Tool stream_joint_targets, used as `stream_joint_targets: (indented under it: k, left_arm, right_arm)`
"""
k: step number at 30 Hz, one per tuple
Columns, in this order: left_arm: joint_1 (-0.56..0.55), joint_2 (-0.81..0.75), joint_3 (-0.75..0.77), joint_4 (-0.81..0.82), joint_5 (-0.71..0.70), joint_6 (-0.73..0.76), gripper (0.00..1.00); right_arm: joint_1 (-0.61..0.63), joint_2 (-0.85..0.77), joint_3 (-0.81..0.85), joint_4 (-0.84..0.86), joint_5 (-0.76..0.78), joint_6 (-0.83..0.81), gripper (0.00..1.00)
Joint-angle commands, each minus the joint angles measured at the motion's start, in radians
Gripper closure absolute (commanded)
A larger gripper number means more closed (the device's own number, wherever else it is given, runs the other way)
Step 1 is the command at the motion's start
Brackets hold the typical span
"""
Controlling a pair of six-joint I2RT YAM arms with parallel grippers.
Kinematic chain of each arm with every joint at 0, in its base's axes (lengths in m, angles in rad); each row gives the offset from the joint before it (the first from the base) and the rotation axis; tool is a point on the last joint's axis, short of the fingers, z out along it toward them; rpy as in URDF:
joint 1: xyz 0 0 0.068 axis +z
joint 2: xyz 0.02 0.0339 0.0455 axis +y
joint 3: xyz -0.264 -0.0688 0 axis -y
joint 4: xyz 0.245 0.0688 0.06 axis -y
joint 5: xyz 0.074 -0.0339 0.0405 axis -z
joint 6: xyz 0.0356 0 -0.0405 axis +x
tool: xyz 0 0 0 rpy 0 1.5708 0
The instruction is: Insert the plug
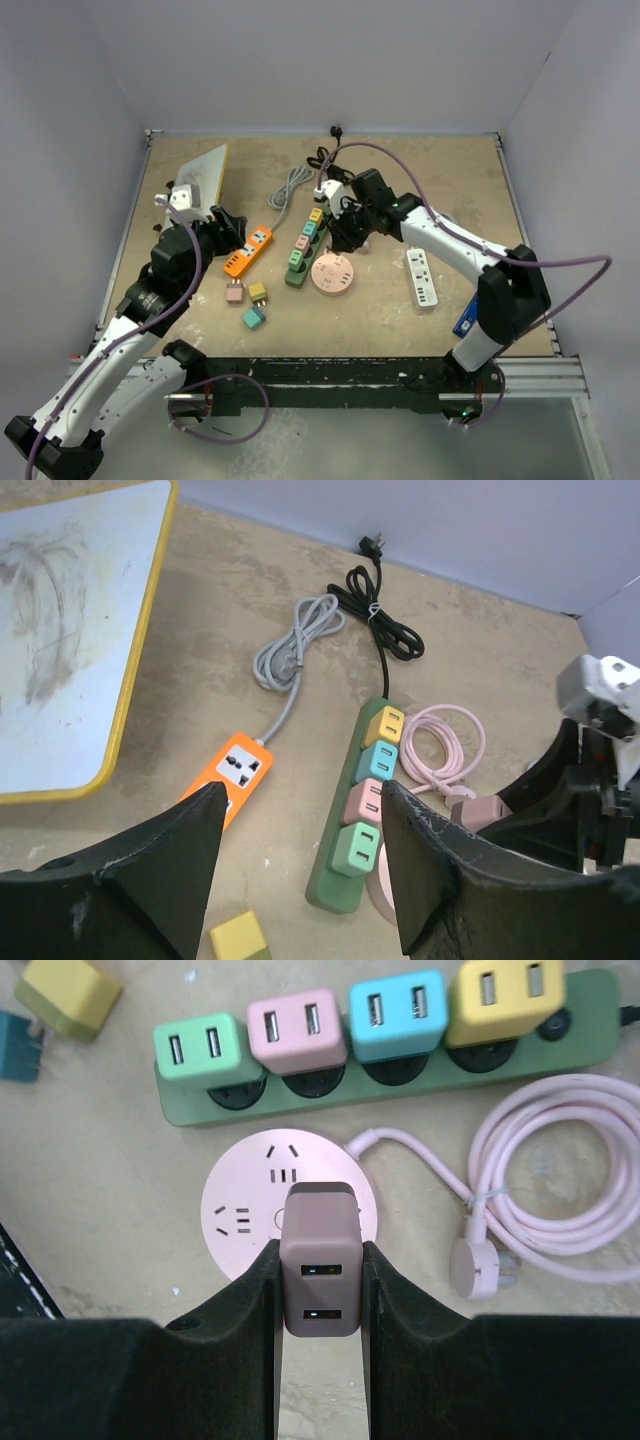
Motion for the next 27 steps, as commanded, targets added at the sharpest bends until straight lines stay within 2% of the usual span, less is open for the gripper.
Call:
stream_joint_targets:
  k: [1, 10, 18, 27]
  left_arm:
    - [0.001, -0.032, -0.055, 0.074, -0.023, -0.059, 0.41]
    - [0.001, -0.084, -0.076, 0.088, -0.093, -0.038, 0.41]
    - [0.001, -0.086, -0.08, 0.087, -0.097, -0.039, 0.41]
    - [0.001, -0.075, -0.082, 0.089, -0.093, -0.042, 0.41]
  right_arm:
    - [0.023, 0.101, 0.124, -0.179, -0.054, -0.156, 1.0]
    - [0.029, 0.242, 0.246, -0.35, 0.033, -0.188, 1.0]
    - [0.036, 0.287, 0.265, -0.354, 0.048, -0.193, 1.0]
    - [0.044, 0.283, 0.234, -0.271, 0.068, -0.189, 1.0]
